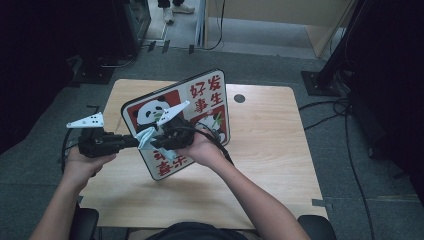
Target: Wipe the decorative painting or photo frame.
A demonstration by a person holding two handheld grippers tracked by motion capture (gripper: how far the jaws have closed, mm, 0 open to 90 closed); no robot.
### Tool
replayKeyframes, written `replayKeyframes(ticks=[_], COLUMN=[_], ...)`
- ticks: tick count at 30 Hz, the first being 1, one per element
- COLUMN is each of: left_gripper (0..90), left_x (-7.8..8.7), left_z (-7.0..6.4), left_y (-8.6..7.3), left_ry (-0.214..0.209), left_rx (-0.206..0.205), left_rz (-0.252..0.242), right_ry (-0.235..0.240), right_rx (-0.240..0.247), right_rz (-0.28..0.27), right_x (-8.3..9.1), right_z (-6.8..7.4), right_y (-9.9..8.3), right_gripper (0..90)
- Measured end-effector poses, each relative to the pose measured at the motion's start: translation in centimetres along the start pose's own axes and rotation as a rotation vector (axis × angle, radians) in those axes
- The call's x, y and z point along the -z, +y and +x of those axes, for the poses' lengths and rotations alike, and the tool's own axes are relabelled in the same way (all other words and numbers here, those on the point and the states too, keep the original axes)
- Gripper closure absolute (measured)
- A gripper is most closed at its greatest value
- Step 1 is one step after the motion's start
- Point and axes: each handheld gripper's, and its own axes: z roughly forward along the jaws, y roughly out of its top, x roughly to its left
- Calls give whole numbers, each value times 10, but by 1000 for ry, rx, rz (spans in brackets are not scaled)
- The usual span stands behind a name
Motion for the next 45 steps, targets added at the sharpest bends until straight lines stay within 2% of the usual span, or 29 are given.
replayKeyframes(ticks=[1,9,13,33,45], left_gripper=[788,788,788,787,786], left_x=[0,0,0,0,0], left_z=[0,0,0,2,2], left_y=[0,0,0,-1,-1], left_ry=[0,-1,-1,-6,-8], left_rx=[-2,0,2,4,6], left_rz=[0,2,0,-2,-5], right_ry=[-1,16,28,48,58], right_rx=[10,-27,-48,-90,-123], right_rz=[2,21,14,30,84], right_x=[-1,-13,-18,-43,-60], right_z=[0,0,1,3,4], right_y=[-2,-23,-32,-74,-100], right_gripper=[811,812,811,812,811])
